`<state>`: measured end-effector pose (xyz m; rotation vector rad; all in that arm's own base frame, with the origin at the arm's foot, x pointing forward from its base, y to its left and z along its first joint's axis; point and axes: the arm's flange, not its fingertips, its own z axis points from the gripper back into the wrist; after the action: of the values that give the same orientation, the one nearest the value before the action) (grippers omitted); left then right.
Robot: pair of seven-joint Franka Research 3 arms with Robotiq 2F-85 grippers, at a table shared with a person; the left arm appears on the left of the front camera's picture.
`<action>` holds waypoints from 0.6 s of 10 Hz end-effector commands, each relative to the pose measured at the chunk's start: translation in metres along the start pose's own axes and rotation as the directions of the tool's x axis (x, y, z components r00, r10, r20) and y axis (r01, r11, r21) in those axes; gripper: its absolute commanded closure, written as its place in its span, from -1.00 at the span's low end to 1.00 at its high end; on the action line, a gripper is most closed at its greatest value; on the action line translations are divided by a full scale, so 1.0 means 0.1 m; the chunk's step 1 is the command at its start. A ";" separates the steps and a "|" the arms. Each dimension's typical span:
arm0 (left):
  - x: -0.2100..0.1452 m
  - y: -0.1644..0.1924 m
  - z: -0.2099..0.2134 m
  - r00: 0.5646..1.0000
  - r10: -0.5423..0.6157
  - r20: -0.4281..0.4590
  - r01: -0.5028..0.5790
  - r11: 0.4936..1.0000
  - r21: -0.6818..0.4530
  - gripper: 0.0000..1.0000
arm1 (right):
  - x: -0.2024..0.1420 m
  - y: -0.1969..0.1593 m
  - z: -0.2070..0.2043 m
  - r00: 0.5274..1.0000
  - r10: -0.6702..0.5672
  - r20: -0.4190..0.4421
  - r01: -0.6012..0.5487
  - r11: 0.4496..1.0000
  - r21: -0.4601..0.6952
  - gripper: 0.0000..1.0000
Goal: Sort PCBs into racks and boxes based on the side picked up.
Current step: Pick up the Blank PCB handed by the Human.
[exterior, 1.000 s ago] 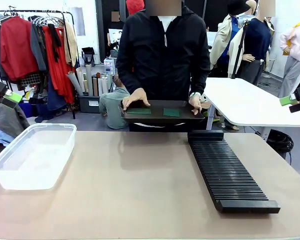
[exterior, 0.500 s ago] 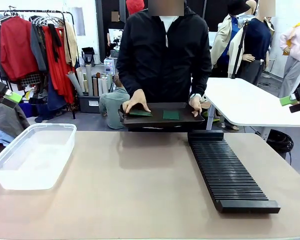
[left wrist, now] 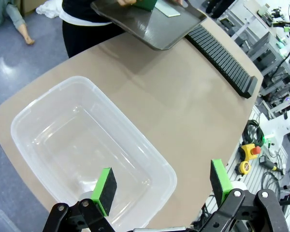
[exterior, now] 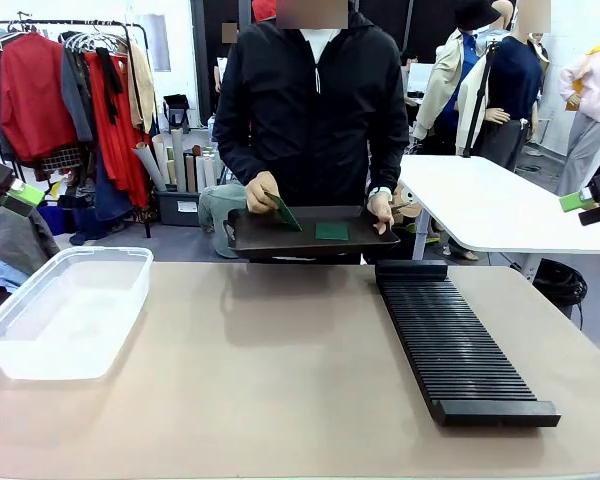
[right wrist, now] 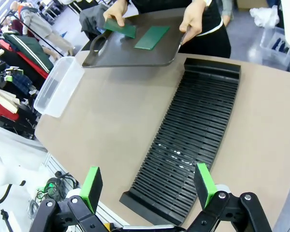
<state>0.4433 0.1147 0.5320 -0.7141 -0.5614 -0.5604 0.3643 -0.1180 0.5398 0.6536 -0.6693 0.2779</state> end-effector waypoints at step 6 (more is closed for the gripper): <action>0.00 -0.02 0.01 1.000 0.002 0.005 -0.002 1.000 -0.005 -1.00 | 0.02 -0.01 0.00 1.000 0.015 0.022 -0.015 1.000 0.020 -1.00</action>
<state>0.4433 0.1147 0.5320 -0.7141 -0.5614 -0.5604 0.3643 -0.1180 0.5398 0.6537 -0.6692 0.2779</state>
